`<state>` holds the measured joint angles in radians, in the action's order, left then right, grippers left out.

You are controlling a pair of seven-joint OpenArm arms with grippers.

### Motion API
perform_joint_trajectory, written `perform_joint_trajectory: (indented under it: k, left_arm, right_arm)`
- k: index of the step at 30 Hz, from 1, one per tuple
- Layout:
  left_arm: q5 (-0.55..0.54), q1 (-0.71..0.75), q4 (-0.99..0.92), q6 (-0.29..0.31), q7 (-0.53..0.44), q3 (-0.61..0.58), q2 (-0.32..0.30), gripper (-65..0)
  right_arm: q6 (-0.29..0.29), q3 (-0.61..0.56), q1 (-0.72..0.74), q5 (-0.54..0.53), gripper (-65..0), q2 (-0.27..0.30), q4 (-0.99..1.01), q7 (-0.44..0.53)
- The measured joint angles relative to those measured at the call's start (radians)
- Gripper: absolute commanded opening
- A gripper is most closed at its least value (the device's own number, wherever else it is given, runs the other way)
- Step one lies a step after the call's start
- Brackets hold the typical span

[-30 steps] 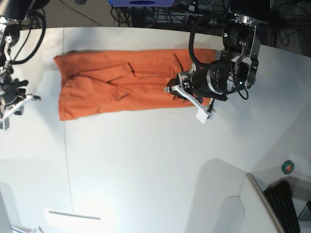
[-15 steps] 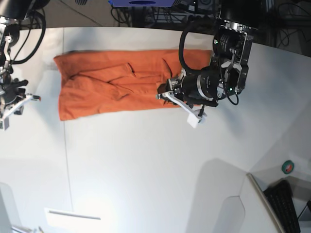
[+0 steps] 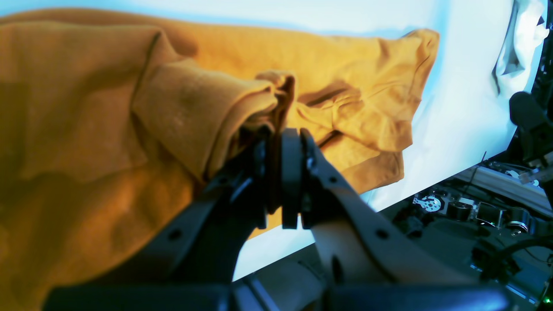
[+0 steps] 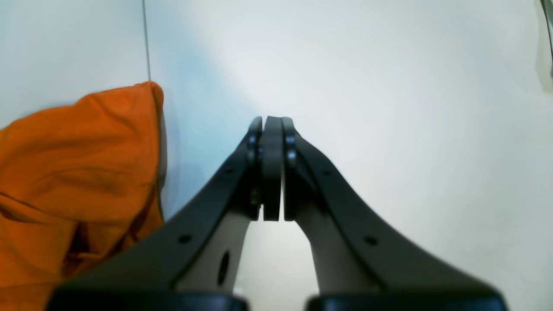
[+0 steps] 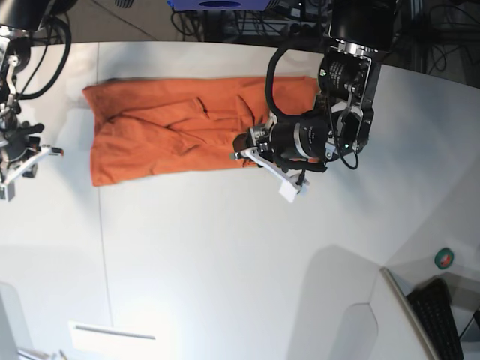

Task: Layout the t-shirt on the table in an organized manner, then fold the t-shirt properly

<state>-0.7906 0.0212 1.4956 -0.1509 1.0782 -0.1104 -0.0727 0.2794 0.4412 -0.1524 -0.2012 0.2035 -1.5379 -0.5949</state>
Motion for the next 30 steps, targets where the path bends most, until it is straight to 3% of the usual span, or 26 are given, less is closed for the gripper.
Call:
perform_joint_trajectory:
  k: [6, 7, 10, 14, 16, 23, 26, 30]
  left_arm:
    - [-0.002, 0.002, 0.0, 0.0, 0.0, 0.0, -0.002, -65.0]
    - [-0.003, 0.003, 0.0, 0.0, 0.0, 0.0, -0.003, -62.7]
    - [-0.005, 0.008, 0.004, 0.0, 0.006, 0.0, -0.003, -42.5]
    - [-0.006, 0.007, 0.019, 0.0, 0.007, -0.002, -0.002, -9.7]
    - [-0.008, 0.007, 0.032, 0.0, 0.007, -0.002, 0.002, 0.0]
    - [-0.015, 0.017, 0.143, 0.0, 0.012, -0.078, 0.0, 0.0]
    - [-0.026, 0.063, 0.278, 0.014, 0.011, -0.047, -0.062, 0.0]
    - [-0.069, 0.178, 0.404, 0.008, 0.013, 0.165, -0.14, -15.8]
  right_arm:
    - [0.0, 0.0, 0.024, 0.0, -65.0, 0.0, 0.032, 0.0]
    - [0.0, 0.0, 0.024, 0.0, -65.0, 0.0, 0.042, 0.001]
    - [0.0, 0.0, 0.021, 0.002, -65.0, 0.0, 0.055, 0.0]
    - [0.0, 0.0, 0.022, 0.002, -65.0, 0.0, 0.055, 0.0]
    - [0.0, 0.0, 0.021, 0.0, -65.0, 0.0, 0.055, 0.0]
    - [0.0, 0.0, 0.016, 0.006, -65.0, -0.001, 0.037, -0.001]
    - [-0.003, 0.002, -0.021, 0.009, -65.0, -0.027, -0.049, -0.019]
    - [-0.003, -0.085, -0.101, 0.01, -65.0, -0.061, -0.189, -0.06]
